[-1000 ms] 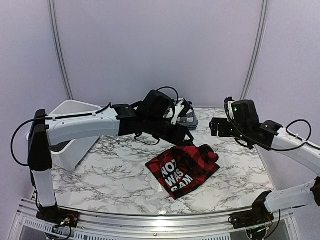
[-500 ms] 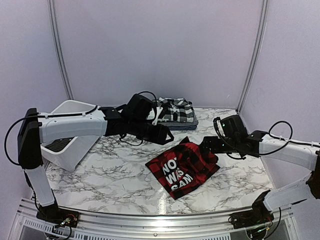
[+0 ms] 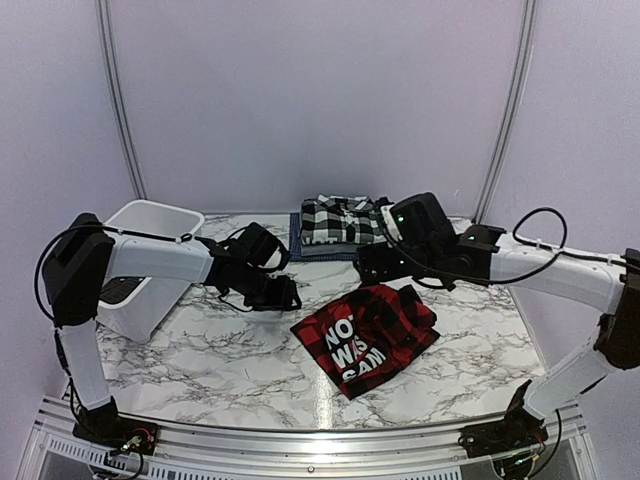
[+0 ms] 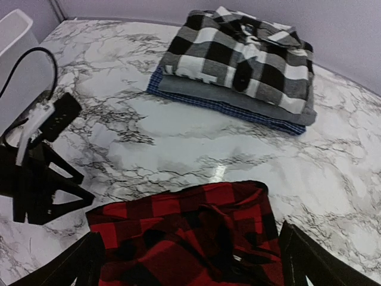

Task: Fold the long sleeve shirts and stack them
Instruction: Flatten out the crumpled shirt at the center of the board.

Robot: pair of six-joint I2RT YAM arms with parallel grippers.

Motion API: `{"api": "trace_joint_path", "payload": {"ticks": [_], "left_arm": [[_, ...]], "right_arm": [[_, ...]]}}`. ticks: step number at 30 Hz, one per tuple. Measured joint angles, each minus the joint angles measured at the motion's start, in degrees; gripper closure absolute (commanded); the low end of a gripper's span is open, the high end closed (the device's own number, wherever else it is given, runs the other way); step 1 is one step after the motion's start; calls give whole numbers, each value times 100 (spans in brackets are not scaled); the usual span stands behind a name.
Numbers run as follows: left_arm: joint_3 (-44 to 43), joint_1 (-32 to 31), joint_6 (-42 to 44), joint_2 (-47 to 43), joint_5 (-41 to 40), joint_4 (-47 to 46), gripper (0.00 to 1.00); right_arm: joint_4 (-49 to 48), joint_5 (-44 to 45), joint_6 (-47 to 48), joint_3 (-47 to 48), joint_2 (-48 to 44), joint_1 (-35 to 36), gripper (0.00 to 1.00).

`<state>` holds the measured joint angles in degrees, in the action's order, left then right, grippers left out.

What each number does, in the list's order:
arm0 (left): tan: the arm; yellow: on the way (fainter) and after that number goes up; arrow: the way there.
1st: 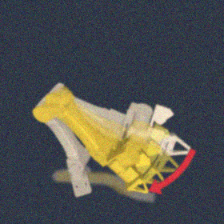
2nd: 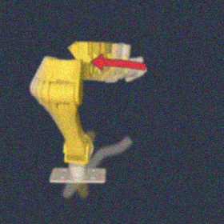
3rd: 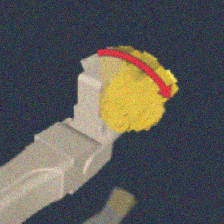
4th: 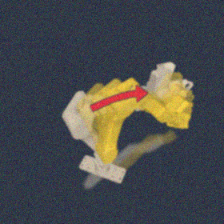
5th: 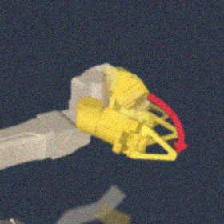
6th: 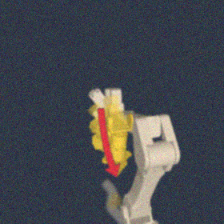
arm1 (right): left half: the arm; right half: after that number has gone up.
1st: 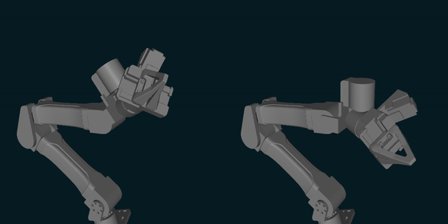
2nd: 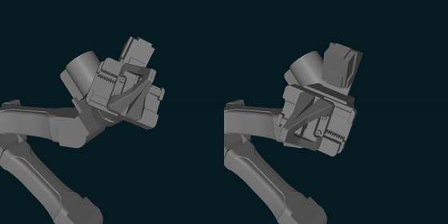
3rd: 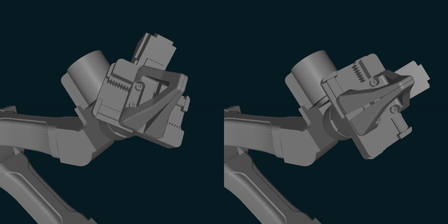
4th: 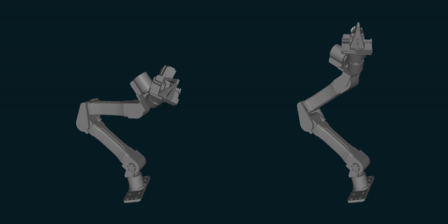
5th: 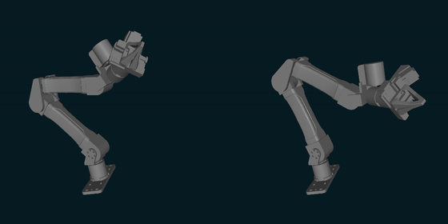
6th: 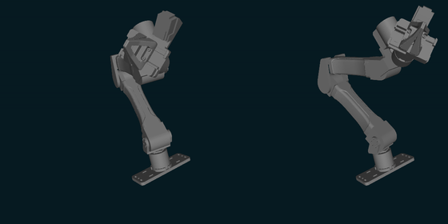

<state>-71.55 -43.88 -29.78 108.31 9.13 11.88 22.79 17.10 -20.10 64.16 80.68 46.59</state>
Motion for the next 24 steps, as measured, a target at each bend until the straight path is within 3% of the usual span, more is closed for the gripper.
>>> {"api": "trace_joint_path", "payload": {"ticks": [8, 17, 21, 24], "left_arm": [[26, -70, 83, 431, 313, -7, 45], [-188, -164, 192, 688, 540, -138, 42], [-326, -302, 203, 804, 595, -168, 54], [-437, -372, 201, 911, 647, -173, 70]], "right_arm": [[466, 557, 323, 1281, 1840, 1237, 7], [1045, 911, 114, 1152, 2439, 1469, 15], [1204, 1174, -153, 649, 2354, 1449, 27], [1322, 1233, -358, 302, 2166, 1401, 37]]}}
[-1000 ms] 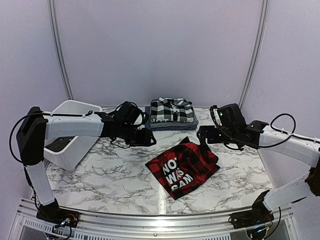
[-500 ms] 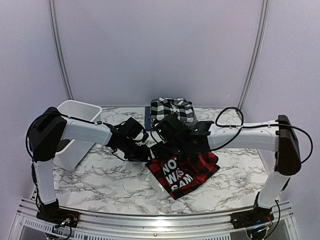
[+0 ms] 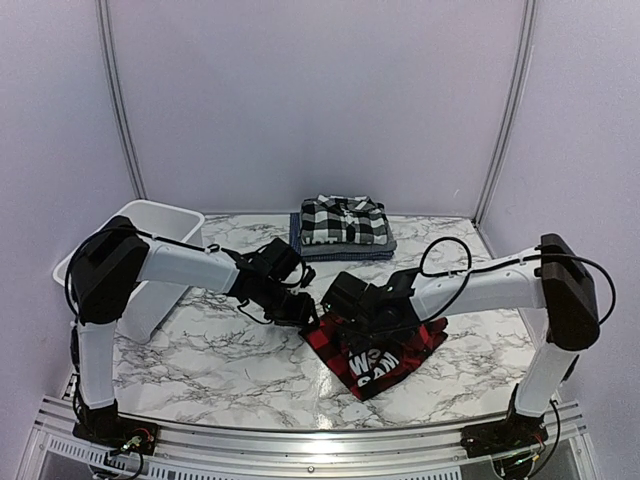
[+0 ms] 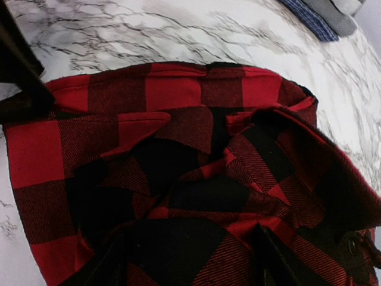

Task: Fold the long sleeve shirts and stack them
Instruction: Flatten out the crumpled shirt at the center of the board.

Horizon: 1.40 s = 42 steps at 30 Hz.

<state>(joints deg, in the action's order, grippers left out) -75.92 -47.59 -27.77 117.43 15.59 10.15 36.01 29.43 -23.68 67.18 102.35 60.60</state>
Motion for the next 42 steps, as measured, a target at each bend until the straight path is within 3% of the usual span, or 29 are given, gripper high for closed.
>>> {"api": "trace_joint_path", "payload": {"ticks": [4, 5, 8, 15, 22, 30, 35, 39, 42], "left_arm": [[-140, -57, -83, 162, 61, 7, 97], [-164, -68, -116, 195, 81, 11, 100], [-177, -74, -236, 221, 72, 17, 100], [225, 120, -387, -306, -107, 57, 100], [638, 503, -369, -1705, -463, 282, 100], [647, 778, -192, -3362, -988, 885, 100], [452, 824, 284, -4207, -549, 1029, 100], [431, 634, 708, -4472, 262, 1032, 100], [629, 354, 938, -4376, 848, 1027, 100]], "right_arm": [[74, 31, -173, -190, -334, -164, 54], [72, 39, -199, -192, -398, -208, 59], [35, 26, -258, -192, -636, -402, 75], [-153, 20, -116, -188, -1128, -962, 100], [-365, -9, 269, 177, -1237, -1510, 100], [-693, -85, 935, 1290, -1290, -2129, 100], [-944, -212, 1073, 1296, -1687, -2345, 99], [-1163, -409, 885, 623, -2129, -2400, 80], [-1244, -627, 629, -289, -2389, -2487, 55]]}}
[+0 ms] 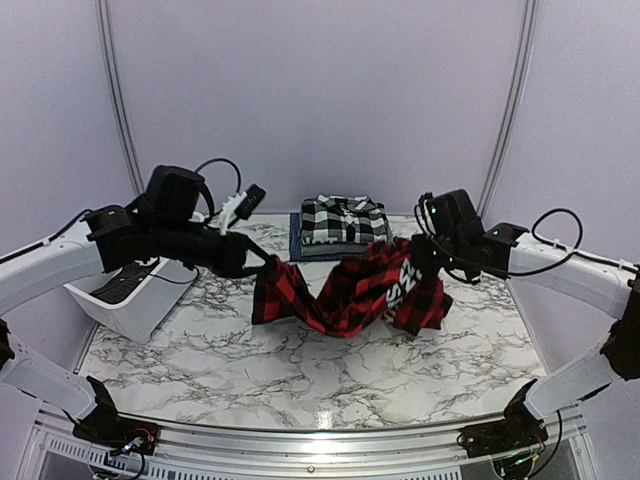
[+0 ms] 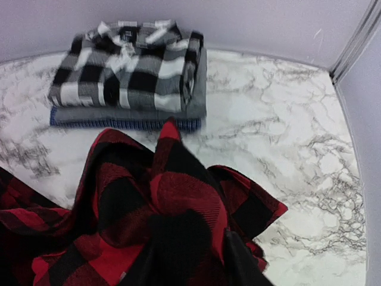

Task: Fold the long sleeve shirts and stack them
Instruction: Flatten out the crumpled shirt at the center of the board.

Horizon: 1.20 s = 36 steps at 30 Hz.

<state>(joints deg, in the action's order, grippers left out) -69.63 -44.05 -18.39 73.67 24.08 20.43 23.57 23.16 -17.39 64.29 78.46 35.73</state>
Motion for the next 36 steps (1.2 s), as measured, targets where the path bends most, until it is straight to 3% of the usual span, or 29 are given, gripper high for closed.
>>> {"api": "trace_joint_path", "payload": {"ticks": [4, 8, 14, 16, 20, 24, 28, 33, 36], "left_arm": [[452, -452, 229, 664, 706, 70, 100], [782, -822, 409, 1408, 1207, 247, 94], [785, -1054, 678, 1681, 1670, 544, 73], [717, -1054, 717, 1679, 1690, 581, 58], [461, -1054, 671, 1622, 1604, 669, 40], [63, -1056, 592, 1449, 1189, 717, 36], [-546, -1060, 509, 1687, 402, 778, 39], [-1220, -1137, 310, 2870, -570, 831, 37], [-1331, -1196, 153, 3429, -1047, 876, 35]], "right_arm": [[142, -227, -396, -1071, -168, -92, 34], [319, -442, -621, -1550, -494, -94, 24], [317, -656, -619, -1410, -643, 20, 22], [369, -601, -614, -1217, -540, 170, 22], [402, -479, -673, -1016, -391, 433, 23], [442, -444, -848, -1147, -350, 490, 23], [428, -459, -1023, -1373, -326, 490, 30], [358, -487, -1246, -1733, -282, 485, 69], [293, -525, -1429, -2092, -310, 446, 82]]}}
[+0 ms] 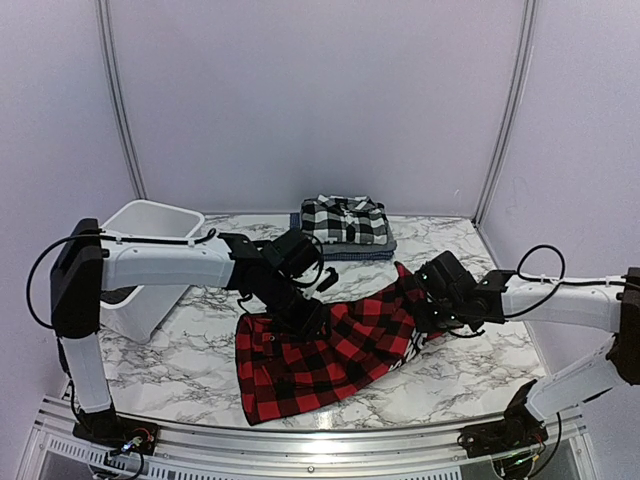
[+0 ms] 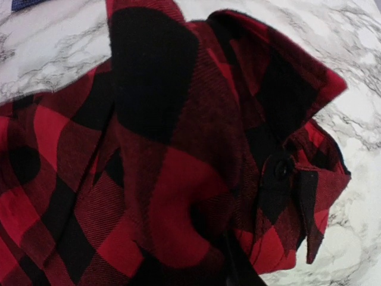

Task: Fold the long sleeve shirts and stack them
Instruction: Flatten out the crumpled shirt at the center of the board.

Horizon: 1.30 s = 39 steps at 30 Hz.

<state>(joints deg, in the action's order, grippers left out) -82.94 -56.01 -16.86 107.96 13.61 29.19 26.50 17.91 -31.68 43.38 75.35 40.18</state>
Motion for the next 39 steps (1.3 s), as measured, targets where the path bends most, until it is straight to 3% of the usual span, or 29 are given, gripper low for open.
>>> {"api": "trace_joint_path", "payload": {"ticks": [7, 11, 18, 22, 24, 25, 26, 29, 34, 39], "left_arm": [[-155, -120, -83, 531, -223, 76, 21], [-428, -380, 4, 710, -216, 63, 16], [-901, -608, -13, 1215, -323, 74, 16], [-1373, -625, -219, 1674, -564, 66, 36], [-1506, -632, -326, 1821, -643, 52, 56], [-1541, -632, -409, 1849, -669, 55, 72], [-1572, -629, -431, 1867, -704, 52, 83], [-1604, -636, -520, 1867, -911, 17, 100], [-1414, -581, -599, 1641, -1449, -2, 100], [-811, -195, -684, 570, -2011, 13, 100]], "right_arm": [[-111, -127, -267, -662, -319, -291, 94], [-321, -197, -328, -807, -337, -461, 94], [-675, -238, -302, -785, -251, -507, 95], [-785, -278, -240, -693, -63, -511, 95], [-833, -295, -214, -662, -46, -511, 95], [-848, -297, -199, -649, -46, -511, 95], [-855, -297, -170, -629, -46, -511, 95], [-859, -278, -98, -531, -22, -511, 96], [-925, -201, 107, -256, 105, -516, 96], [-1174, -199, 442, -20, 247, -623, 95]]}}
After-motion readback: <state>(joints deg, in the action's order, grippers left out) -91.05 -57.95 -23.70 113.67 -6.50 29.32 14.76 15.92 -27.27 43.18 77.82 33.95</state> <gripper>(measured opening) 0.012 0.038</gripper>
